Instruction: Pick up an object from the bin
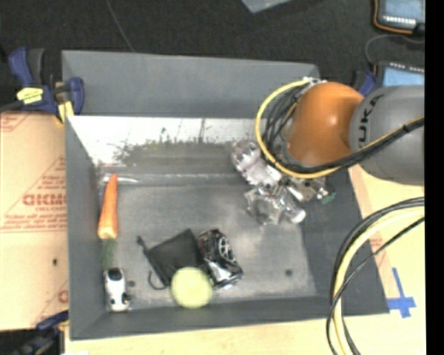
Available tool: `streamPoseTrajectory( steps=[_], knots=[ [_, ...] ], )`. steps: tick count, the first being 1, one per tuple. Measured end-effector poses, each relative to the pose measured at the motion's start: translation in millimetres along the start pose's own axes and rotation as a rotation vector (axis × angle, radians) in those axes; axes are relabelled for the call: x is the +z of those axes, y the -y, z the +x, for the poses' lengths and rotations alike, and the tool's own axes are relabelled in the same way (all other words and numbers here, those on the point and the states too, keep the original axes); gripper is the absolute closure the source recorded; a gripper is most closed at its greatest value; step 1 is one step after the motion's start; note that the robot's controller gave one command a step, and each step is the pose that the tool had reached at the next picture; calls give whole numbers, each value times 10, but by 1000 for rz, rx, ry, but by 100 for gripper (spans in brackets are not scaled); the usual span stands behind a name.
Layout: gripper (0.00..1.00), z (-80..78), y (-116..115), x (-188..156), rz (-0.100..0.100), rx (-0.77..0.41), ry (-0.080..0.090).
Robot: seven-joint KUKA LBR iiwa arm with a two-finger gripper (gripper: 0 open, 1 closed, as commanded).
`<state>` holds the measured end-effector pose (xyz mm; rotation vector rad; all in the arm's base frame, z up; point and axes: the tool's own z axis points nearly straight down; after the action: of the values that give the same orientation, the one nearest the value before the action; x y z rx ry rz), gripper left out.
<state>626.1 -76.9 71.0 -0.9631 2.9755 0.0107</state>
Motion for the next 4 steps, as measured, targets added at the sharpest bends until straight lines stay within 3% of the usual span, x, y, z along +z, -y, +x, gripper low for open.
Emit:
streamPoseTrajectory(
  steps=[3,4],
  knots=[
    [100,9,-9,-156,-3,1,-3],
    [100,13,-14,-378,-5,1,-5]
  ],
)
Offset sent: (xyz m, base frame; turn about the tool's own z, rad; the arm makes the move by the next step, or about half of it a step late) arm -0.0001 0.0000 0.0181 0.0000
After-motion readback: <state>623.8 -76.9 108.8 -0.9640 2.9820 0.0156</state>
